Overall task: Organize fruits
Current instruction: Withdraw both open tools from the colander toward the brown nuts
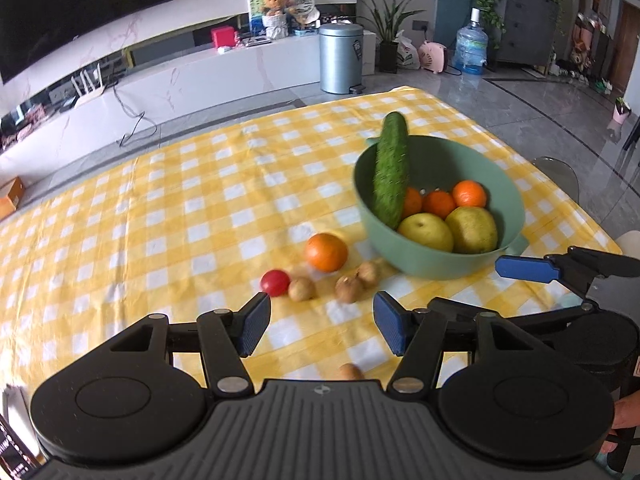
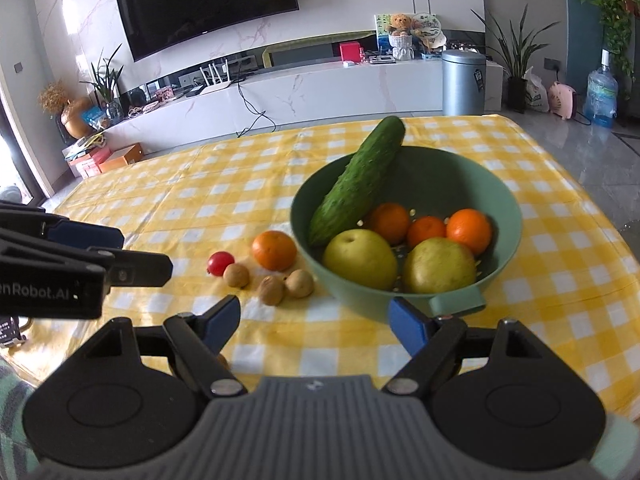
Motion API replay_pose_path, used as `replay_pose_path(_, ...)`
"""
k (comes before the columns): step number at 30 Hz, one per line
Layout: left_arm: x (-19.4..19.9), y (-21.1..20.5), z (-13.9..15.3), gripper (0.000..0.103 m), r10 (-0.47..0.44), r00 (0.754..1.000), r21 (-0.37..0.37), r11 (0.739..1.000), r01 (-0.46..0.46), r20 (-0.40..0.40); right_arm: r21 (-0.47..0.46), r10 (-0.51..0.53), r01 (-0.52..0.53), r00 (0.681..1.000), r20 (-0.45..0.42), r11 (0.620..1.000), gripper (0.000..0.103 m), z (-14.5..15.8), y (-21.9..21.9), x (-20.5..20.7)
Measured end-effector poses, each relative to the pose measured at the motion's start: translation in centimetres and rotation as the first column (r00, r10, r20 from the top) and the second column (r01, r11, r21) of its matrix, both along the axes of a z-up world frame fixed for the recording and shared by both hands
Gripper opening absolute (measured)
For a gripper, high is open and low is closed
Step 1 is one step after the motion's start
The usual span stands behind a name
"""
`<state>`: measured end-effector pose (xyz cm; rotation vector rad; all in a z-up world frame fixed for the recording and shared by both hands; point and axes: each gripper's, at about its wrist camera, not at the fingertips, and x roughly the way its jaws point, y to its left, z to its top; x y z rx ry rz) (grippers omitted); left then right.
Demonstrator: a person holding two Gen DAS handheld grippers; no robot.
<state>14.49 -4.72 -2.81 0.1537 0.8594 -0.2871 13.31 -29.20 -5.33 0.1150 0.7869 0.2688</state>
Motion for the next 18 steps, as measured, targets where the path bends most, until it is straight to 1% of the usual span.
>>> replay_pose_path(3, 0.1, 1.4, -0.8, 0.070, 0.000, 1.000, -0.033, 0.999, -0.001, -0.021, -0.018, 0.007, -0.008, 1.000, -0.009, 1.000, 0.079, -0.8, 0.8, -0.1)
replay_pose_path(7, 0.2, 2.4, -1.9, 0.069, 0.005, 0.999, -0.043, 0.999, -0.007, -0.039, -0.031, 0.022, -0.023, 1.000, -0.011, 0.999, 0.078, -1.6, 1.9, -0.2)
replay_pose_path(11, 0.4, 3.3, -3.3, 0.066, 0.003, 0.998, -0.076, 0.997, -0.008, -0.063, -0.045, 0.035, -0.035, 0.999, -0.012, 0.998, 0.076, -2.0, 2.4, 0.0)
replay_pose_path(13, 0.7, 3.6, -3.8, 0.066, -0.008, 0.997, -0.099, 0.995, 0.001, -0.078, -0.055, 0.040, -0.041, 0.999, -0.016, 0.998, 0.070, -2.2, 2.7, 0.2)
replay_pose_path(15, 0.8, 3.9, -4.4, 0.065, -0.017, 0.996, -0.115, 0.993, 0.007, -0.087, -0.062, 0.045, -0.046, 0.999, -0.021, 0.997, 0.069, -2.4, 2.9, 0.3)
replay_pose_path(18, 1.0, 4.1, -5.1, 0.062, -0.033, 0.994, -0.130, 0.991, 0.019, -0.105, -0.076, 0.062, -0.065, 0.998, -0.033, 0.995, 0.061, -2.8, 3.3, 0.5)
